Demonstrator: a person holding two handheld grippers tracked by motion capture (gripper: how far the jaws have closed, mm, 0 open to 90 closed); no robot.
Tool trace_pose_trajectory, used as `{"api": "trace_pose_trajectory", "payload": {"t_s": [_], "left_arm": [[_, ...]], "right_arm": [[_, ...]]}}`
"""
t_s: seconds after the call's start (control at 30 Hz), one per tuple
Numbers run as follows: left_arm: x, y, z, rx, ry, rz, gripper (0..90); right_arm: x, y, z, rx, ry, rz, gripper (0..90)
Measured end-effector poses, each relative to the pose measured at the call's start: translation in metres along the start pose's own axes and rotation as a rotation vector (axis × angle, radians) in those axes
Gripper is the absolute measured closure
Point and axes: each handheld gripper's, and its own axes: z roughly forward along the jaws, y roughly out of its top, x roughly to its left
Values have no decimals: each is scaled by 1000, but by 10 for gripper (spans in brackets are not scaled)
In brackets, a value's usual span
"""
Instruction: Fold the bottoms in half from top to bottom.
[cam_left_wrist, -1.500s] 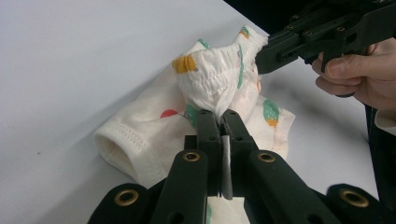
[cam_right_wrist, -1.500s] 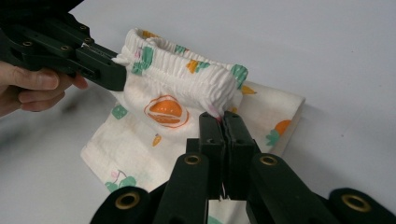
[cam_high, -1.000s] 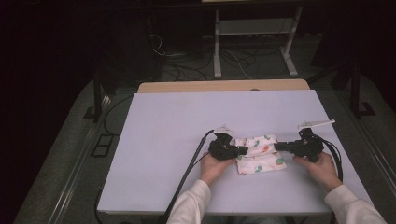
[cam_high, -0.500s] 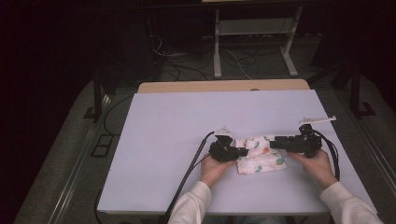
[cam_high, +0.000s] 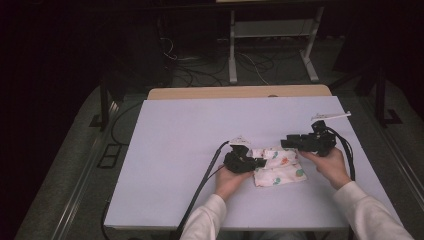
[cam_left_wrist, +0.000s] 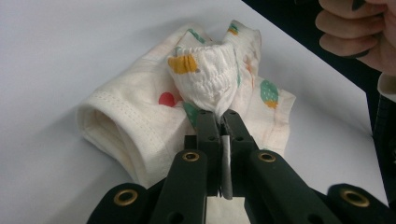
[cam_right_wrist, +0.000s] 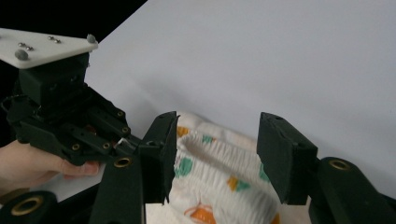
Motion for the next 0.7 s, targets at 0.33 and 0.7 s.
{"api": "trace_pose_trajectory", "payload": {"t_s": [0.33, 0.7], "left_arm": [[0, -1, 1, 7, 2, 6, 873], [0, -1, 1, 2, 3, 9, 873]], "right_arm": [[-6, 16, 14, 36, -21, -16, 515], [-16, 20, 32, 148, 10, -40, 822]]}}
